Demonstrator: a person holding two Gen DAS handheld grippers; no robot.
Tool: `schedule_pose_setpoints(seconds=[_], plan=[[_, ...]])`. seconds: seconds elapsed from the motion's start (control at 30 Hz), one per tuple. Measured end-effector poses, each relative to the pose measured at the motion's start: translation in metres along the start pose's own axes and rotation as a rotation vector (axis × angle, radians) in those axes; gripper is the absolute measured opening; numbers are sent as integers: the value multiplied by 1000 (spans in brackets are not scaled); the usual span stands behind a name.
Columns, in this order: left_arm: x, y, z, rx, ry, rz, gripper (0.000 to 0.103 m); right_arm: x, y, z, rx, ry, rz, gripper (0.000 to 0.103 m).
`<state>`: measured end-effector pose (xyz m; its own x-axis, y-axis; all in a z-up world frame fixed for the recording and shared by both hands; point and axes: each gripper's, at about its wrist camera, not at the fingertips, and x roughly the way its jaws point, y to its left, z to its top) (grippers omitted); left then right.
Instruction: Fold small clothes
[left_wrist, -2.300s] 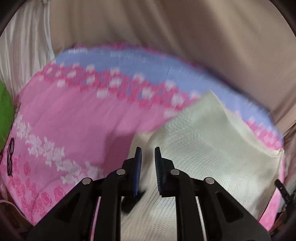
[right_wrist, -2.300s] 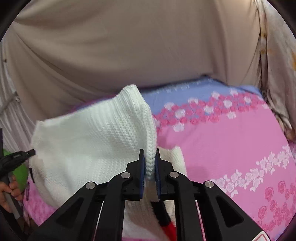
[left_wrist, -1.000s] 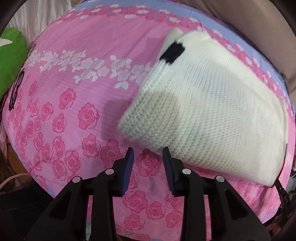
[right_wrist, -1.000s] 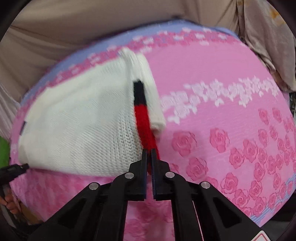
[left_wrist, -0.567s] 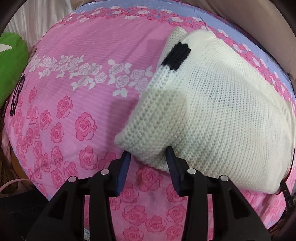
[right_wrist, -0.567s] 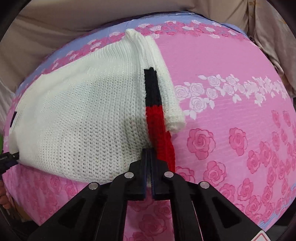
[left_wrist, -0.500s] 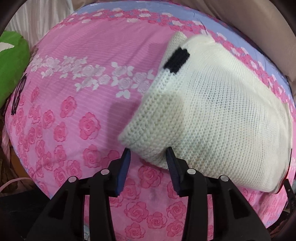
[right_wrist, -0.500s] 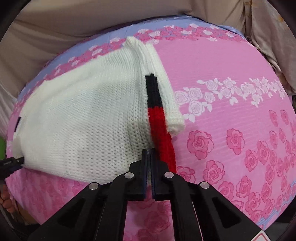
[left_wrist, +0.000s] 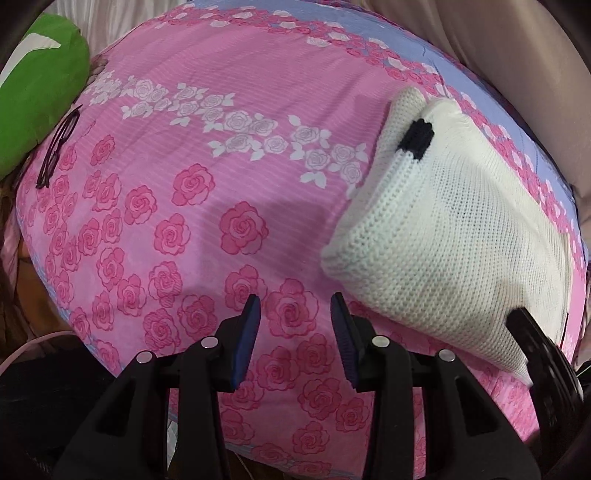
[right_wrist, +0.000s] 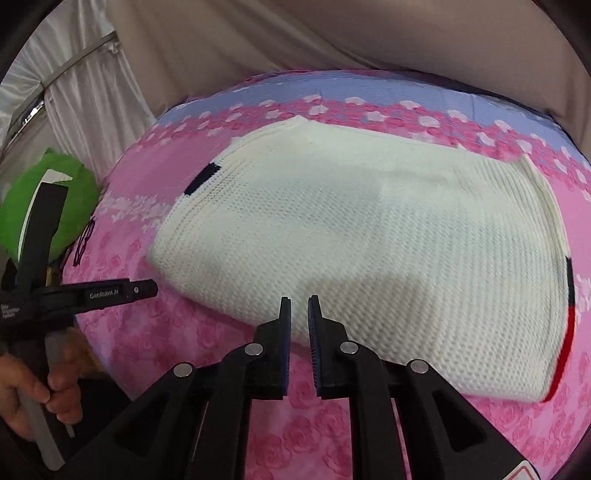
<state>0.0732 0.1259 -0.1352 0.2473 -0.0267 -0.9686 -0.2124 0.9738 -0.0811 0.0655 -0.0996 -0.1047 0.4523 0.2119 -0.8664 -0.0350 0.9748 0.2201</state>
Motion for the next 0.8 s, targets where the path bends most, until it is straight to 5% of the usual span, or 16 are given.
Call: schedule_pose_setpoints(seconds=[0.1, 0.17, 0.27, 0.37, 0.47, 0.67, 0.8], plan=[[-2, 4, 2, -5, -7, 7, 38, 34, 4, 10, 4, 64, 23, 12], [-4, 8, 4, -20, -7, -18, 38, 65, 15, 3, -33, 188, 49, 13], [-1, 5, 9, -48, 0, -54, 52, 62, 33, -6, -115, 158, 5, 15], [9, -2, 15, -99, 9, -100, 59, 32, 15, -11, -23, 114, 52, 12], [24, -11, 21, -158, 45, -152, 66, -13, -30, -24, 95, 30, -13, 16], [43, -23, 27, -266, 26, -161, 82, -79, -158, -78, 413, -30, -246, 56], [47, -35, 31, -234, -4, -122, 89, -76, -211, -113, 669, -15, -192, 57]])
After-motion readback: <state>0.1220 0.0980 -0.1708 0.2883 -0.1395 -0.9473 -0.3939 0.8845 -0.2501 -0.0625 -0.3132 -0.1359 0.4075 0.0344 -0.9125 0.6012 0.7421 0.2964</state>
